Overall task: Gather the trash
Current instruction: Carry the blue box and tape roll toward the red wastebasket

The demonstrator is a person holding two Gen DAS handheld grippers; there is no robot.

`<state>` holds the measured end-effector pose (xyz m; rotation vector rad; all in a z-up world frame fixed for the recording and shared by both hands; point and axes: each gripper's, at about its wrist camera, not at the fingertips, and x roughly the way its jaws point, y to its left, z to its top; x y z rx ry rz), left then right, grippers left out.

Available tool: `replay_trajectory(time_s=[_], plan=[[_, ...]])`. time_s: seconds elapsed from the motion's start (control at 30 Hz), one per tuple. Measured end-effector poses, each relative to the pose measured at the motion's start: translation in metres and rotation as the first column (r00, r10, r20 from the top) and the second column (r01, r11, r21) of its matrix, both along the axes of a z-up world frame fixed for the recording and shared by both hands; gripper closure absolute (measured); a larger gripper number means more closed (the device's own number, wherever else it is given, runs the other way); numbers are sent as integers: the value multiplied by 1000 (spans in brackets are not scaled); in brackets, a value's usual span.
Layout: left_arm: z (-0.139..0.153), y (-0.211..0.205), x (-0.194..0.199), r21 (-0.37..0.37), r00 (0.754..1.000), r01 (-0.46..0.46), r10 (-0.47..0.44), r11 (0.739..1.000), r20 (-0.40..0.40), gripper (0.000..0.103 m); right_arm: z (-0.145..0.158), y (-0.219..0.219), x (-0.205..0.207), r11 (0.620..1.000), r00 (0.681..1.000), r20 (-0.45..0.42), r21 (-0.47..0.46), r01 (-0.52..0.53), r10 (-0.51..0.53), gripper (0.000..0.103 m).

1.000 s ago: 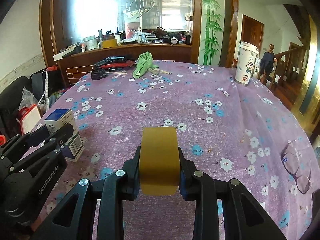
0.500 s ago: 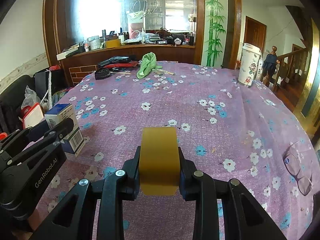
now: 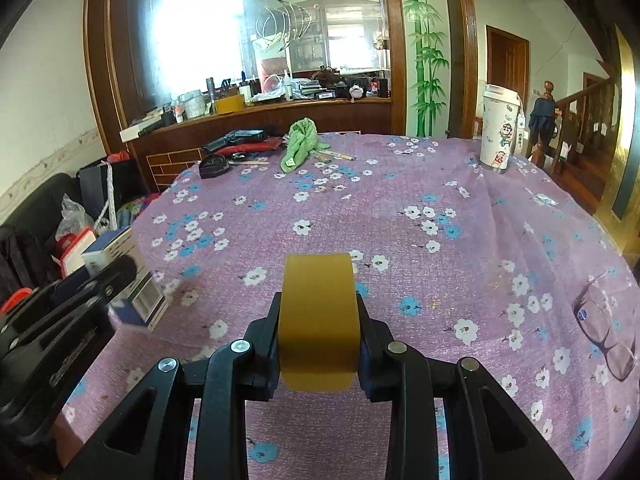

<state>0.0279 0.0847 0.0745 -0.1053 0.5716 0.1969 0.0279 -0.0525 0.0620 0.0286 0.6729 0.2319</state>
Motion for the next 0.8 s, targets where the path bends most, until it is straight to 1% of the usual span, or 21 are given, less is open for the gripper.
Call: replay_trajectory(time_s=[0.2, 0.3, 0.43, 0.5, 0.57, 0.63, 0.8], plan=[[20, 11, -39, 9, 999, -1, 1, 1000, 32, 70, 20, 10, -17, 999, 999, 5, 24, -37, 37, 71], [30, 28, -61, 0, 999, -18, 18, 1000, 50, 70, 34, 21, -28, 995, 996, -1, 52, -85, 85, 71], [34, 53, -86, 5, 997, -61, 60, 998, 49, 70, 47, 48, -42, 980, 983, -22, 87, -181, 183, 71], [35, 70, -101, -7, 995, -84, 84, 996, 51, 70, 48, 64, -46, 966, 971, -45, 113, -230, 237, 71], [38, 87, -115, -22, 993, -107, 108, 994, 54, 70, 50, 88, -51, 947, 951, -70, 137, -289, 301, 71], [42, 107, -130, -37, 988, -136, 138, 990, 63, 70, 50, 108, -58, 934, 936, -79, 140, -330, 343, 71], [46, 158, -168, -49, 970, -227, 231, 973, 81, 70, 52, 166, -73, 886, 883, -105, 146, -440, 457, 71]])
